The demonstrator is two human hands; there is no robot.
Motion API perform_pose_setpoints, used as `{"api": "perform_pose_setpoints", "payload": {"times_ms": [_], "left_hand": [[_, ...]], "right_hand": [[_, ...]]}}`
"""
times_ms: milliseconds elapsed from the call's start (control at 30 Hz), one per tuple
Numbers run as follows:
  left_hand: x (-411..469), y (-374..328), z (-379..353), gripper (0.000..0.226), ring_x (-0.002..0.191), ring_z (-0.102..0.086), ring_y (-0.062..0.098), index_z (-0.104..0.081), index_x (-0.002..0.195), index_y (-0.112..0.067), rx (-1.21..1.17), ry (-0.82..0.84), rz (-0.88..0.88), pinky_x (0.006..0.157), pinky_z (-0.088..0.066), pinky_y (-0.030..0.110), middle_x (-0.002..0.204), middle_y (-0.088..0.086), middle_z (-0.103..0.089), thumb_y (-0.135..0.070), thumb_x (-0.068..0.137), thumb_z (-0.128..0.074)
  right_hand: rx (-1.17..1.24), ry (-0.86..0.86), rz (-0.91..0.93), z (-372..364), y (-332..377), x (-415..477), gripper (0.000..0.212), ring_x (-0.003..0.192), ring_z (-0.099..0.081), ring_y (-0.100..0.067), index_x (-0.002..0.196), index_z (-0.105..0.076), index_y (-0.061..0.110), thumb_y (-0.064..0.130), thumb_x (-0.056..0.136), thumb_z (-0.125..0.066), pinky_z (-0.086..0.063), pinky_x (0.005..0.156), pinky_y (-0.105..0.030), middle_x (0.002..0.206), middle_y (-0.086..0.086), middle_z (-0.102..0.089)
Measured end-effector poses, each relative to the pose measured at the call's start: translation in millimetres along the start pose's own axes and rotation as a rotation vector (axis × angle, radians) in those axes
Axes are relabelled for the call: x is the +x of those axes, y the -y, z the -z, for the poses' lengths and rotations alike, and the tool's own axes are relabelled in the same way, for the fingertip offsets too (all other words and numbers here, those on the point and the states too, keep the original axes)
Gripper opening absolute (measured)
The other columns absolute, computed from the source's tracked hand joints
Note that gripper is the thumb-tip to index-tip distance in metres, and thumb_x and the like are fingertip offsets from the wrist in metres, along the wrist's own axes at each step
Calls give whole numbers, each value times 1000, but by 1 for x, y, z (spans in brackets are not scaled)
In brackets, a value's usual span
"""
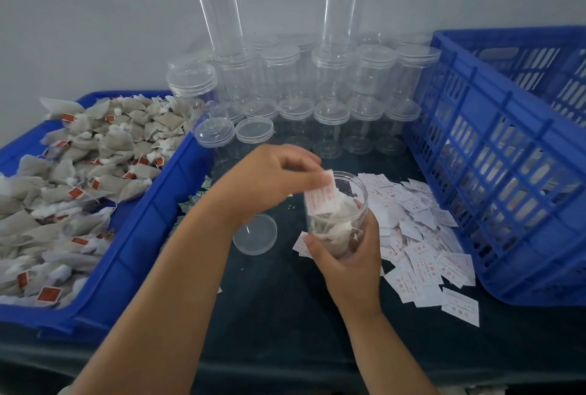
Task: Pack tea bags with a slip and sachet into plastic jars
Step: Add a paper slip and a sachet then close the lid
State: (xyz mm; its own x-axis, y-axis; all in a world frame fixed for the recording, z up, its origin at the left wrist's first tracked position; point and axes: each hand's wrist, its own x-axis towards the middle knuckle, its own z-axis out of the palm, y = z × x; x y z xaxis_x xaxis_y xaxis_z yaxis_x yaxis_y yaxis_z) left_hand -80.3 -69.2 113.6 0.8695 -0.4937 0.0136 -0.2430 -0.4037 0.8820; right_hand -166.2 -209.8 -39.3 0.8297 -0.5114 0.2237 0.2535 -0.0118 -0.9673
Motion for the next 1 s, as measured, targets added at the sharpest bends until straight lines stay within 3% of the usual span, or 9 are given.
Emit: {"api": "perform_pose_setpoints", "payload": {"times_ms": [167,267,367,433,567,733,867,933,1000], "left_hand": [[6,10,-21,45,115,-52,12,-53,99,-40,387,-80,109,88,-42,29,124,-10,-47,-36,75,-92],[5,17,-21,57,108,-57,5,-51,114,-41,219,-177,116,80,-46,21,121,-16,-50,-56,74,-88],[-2,33,-12,32,94,-66,-5,-63,109,-43,48,-363,117,77,-50,21,103,-23,-70,-66,87,-68],[-9,57,-1,30,100,-68,2,-67,114,-37,346,-364,222,88,-55,31,107,-21,-72,-59,95,-63],[-26,111,-4,75,116,-61,27,-58,132,-18,880,-55,566,95,-54,41,132,7,-60,-69,80,-75],[-33,132,-13,98,120,-56,28,-51,136,-24,709,-244,479,98,-50,42,132,6,-49,-62,57,-94],[-33,128,-19,39,84,-62,17,-60,82,-25,548,-428,328,67,-47,34,95,-5,-59,-45,71,-92],[-34,123,-18,27,78,-67,19,-62,81,-23,339,-491,268,66,-54,38,85,-3,-67,-38,82,-84],[-35,110,-16,16,94,-73,24,-64,99,-21,-37,-500,241,82,-62,47,104,3,-75,-28,89,-75]], "right_hand": [[-73,21,66,0,-2,-2,94,132,-64,-29,147,-53,21,44,68,-98,-58,104,-55,142,-1,-64],[-68,8,74,1,-2,-1,91,132,-64,-26,146,-54,23,42,68,-98,-58,104,-53,141,2,-64],[-12,28,32,-1,-1,-1,87,128,-68,-22,144,-56,25,31,68,-100,-61,103,-49,137,3,-68],[-10,37,24,-2,-2,0,86,126,-70,-22,143,-57,22,29,68,-99,-60,104,-49,136,2,-70],[-5,43,6,-1,-4,0,90,126,-70,-22,143,-56,22,37,66,-99,-59,104,-51,137,0,-69],[-33,95,26,-3,-6,0,88,128,-68,-24,142,-56,23,37,66,-99,-59,104,-53,137,2,-68],[-55,153,55,-2,-5,-3,86,129,-67,-19,142,-55,33,41,67,-98,-60,104,-44,137,7,-67],[-47,188,59,-2,-1,-4,81,127,-67,-15,136,-55,47,41,67,-98,-59,100,-30,135,12,-68],[-60,229,68,-3,2,-4,78,125,-68,-11,132,-56,55,39,68,-97,-57,96,-20,133,15,-69]]}}
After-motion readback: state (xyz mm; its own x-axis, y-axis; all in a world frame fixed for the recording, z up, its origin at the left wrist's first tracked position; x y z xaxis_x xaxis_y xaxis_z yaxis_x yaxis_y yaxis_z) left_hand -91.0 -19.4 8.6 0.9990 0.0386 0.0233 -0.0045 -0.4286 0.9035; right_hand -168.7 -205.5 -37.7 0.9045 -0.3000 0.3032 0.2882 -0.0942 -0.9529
